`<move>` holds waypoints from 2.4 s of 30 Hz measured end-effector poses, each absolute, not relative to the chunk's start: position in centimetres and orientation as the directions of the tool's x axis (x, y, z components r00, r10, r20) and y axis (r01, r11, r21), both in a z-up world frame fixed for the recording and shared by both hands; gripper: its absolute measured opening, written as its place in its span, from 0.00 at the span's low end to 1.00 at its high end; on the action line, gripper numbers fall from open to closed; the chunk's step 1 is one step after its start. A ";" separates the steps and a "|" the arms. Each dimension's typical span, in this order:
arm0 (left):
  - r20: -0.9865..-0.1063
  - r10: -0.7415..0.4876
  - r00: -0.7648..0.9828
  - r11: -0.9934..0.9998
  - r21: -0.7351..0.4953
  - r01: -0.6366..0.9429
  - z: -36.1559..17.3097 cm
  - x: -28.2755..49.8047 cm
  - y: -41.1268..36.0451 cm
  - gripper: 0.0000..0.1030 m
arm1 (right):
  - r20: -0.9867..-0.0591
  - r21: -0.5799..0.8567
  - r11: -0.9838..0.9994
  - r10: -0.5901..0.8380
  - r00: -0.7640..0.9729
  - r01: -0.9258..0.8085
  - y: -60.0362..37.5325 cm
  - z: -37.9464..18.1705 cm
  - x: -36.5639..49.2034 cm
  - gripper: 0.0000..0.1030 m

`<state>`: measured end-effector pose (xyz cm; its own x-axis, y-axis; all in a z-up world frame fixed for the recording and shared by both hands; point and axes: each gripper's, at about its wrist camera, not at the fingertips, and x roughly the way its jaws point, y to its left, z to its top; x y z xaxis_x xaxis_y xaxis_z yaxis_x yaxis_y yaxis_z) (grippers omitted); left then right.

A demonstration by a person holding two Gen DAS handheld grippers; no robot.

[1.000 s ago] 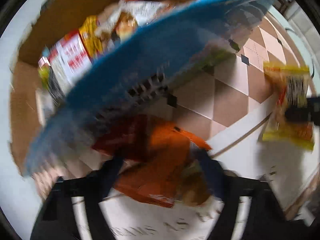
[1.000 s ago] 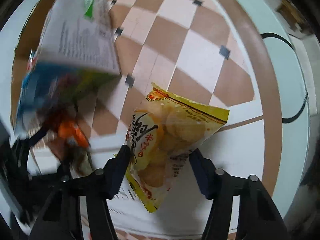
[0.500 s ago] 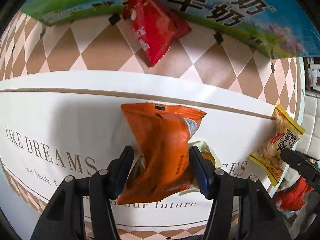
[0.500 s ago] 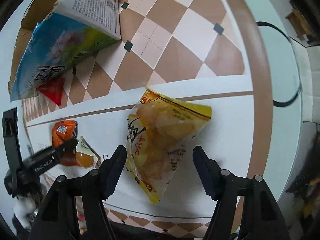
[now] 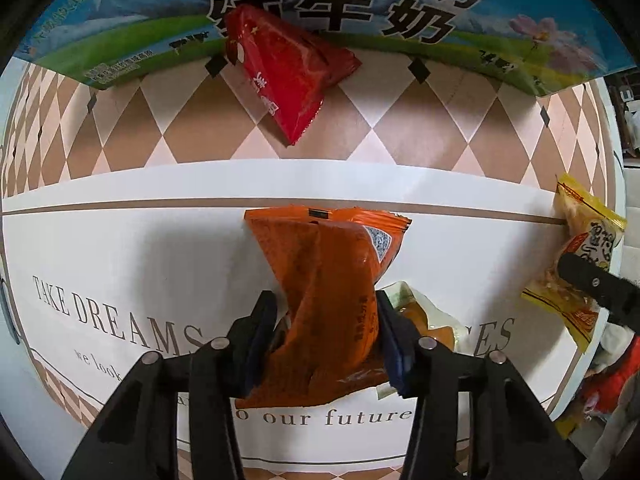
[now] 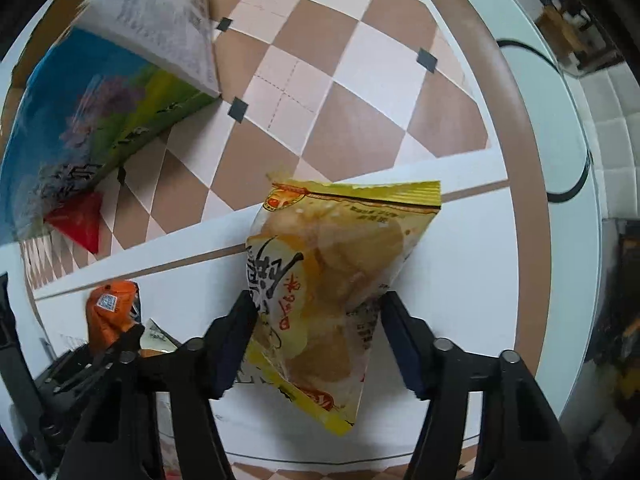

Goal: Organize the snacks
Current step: 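Grasp the orange bag with left tool while right tool grasps yellow cracker bag, then carry both bags into the box and open both tools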

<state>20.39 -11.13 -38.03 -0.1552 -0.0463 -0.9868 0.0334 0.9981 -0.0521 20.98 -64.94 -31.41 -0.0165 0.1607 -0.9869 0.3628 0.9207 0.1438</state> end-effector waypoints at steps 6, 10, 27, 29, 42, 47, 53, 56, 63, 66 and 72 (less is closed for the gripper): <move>-0.985 -0.097 -0.145 0.995 -0.098 -0.002 -35.2 21.3 -8.4 0.41 | -0.981 0.190 0.931 0.196 0.012 0.311 -62.9 -30.8 20.0 0.48; -0.984 -0.132 -0.117 0.991 -0.131 -0.015 -33.3 20.5 -7.2 0.41 | -0.969 0.244 0.930 0.245 0.033 0.276 -61.4 -29.5 19.2 0.47; -0.933 -0.323 0.156 0.946 -0.325 0.013 -17.6 27.4 -3.7 0.41 | -0.865 0.464 0.882 0.431 0.258 0.082 -58.0 -12.9 24.6 0.47; -0.931 -0.315 0.183 0.949 -0.315 0.030 -16.5 29.9 -3.9 0.41 | -0.863 0.452 0.890 0.418 0.284 0.062 -58.3 -11.4 26.5 0.47; -0.966 -0.250 0.060 0.967 -0.247 0.056 -22.7 46.2 -5.7 0.41 | -0.908 0.345 0.934 0.309 0.283 0.087 -59.8 -13.5 40.9 0.47; -0.974 -0.225 -0.008 0.971 -0.225 0.077 -25.6 49.6 -7.3 0.41 | -0.927 0.321 0.944 0.296 0.231 0.079 -59.3 -16.4 43.9 0.47; -0.976 -0.212 -0.057 0.973 -0.216 0.082 -27.7 51.7 -7.7 0.41 | -0.932 0.328 0.942 0.310 0.189 0.074 -58.5 -19.0 47.0 0.47; -0.977 -0.204 -0.060 0.976 -0.208 0.072 -28.1 52.4 -7.2 0.42 | -0.928 0.340 0.939 0.326 0.181 0.048 -57.7 -19.6 48.6 0.47; -0.975 -0.192 -0.114 0.979 -0.198 0.046 -29.6 53.3 -6.5 0.48 | -0.935 0.335 0.942 0.330 0.130 0.021 -56.2 -21.5 51.6 0.57; -0.974 -0.206 -0.098 0.977 -0.210 0.032 -29.3 53.0 -6.2 0.92 | -0.942 0.316 0.949 0.311 0.125 0.024 -56.2 -21.9 52.0 0.90; -0.979 -0.195 -0.060 0.979 -0.198 0.042 -28.2 52.4 -6.0 0.92 | -0.949 0.294 0.955 0.287 0.130 0.043 -56.6 -21.8 51.8 0.90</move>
